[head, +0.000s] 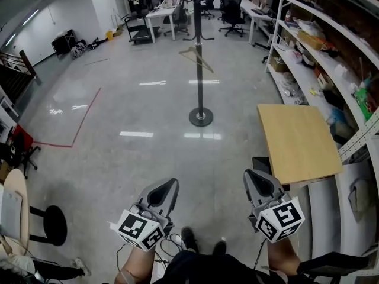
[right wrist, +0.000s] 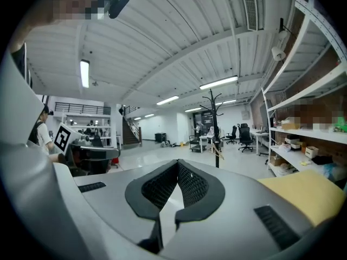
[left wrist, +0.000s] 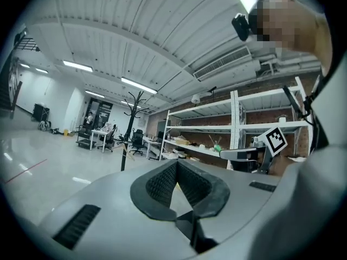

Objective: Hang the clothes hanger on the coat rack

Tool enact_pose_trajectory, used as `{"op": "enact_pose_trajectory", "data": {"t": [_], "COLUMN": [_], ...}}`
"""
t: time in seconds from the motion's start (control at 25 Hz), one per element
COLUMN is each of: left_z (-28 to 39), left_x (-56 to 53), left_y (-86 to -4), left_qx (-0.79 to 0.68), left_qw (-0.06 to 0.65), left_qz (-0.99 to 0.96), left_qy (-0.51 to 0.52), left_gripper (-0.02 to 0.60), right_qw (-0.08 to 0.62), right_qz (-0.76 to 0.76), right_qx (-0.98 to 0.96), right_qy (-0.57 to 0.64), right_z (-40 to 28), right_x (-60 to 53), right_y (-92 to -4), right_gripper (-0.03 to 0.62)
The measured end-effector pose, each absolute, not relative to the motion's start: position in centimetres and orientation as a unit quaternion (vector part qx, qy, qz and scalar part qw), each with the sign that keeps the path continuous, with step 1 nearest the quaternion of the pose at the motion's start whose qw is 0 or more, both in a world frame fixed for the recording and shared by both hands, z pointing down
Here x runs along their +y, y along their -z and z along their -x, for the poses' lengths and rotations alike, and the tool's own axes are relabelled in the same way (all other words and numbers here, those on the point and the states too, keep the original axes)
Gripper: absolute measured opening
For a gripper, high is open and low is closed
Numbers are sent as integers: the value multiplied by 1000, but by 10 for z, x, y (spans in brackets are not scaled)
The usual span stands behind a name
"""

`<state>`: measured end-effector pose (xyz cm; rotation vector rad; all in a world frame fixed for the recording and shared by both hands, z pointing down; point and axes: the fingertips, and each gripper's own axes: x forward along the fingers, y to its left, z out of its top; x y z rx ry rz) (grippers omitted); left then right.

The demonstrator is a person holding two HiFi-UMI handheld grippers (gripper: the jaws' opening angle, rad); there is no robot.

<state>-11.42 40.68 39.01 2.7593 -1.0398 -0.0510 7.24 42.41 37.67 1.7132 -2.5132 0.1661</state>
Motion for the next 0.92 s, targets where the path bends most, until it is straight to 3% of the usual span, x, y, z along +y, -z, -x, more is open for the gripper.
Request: {"op": "enact_pose_trajectory", "data": {"t": [0.4,0.92], "left_z": [96,134], "left_x": [448,462], "left_y": [-375,-349], "left_qx": [-346,-355], "left_qw": [88,69], "left_qz": [-934,-931], "left_qy": [8,44], "left_gripper": [0,0], "right_qw": [47,45], "right_qz": [-567,-571], "right_qx": [-821,-819], "right_qy": [-52,-26], "right_z": [-94,-57], "right_x": [458,478], "right_y": [-374,-349], "right_gripper": [8,7]}}
